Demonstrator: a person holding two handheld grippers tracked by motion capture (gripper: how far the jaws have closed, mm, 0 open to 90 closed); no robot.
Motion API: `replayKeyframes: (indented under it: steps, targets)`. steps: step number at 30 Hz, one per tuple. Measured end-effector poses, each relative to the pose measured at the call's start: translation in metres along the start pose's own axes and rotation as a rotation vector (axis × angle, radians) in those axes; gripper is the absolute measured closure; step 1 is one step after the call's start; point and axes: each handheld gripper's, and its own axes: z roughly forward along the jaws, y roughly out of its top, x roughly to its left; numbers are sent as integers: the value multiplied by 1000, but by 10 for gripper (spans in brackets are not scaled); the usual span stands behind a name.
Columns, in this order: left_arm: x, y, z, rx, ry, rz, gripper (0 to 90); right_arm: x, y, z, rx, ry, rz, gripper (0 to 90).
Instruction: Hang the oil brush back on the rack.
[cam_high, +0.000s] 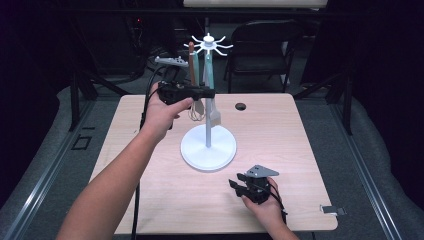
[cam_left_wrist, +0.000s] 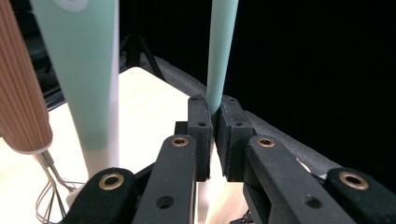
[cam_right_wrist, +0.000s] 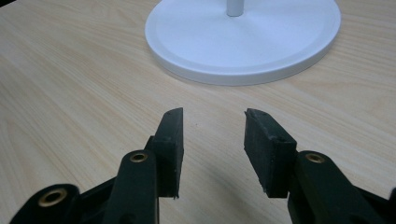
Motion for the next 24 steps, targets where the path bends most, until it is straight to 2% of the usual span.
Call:
replayKeyframes:
  steps: [4,10,15,19,24]
  targets:
    - [1,-1,0,-7,17,3,845,0,0,-1,-1,-1,-3,581]
    - [5,-2,0,-21,40,-28,823,-1,0,-1,1,-4,-3,581]
    - [6,-3,-3,-17,58,-21,812,0,0,0,4,-3,-6,581]
    - [8,-5,-7,-38,72,-34,778,-1,0,0,2,-3,-5,581]
    - [8,-5,-13,-39,87,-30,741,-1,0,0,3,-4,-5,581]
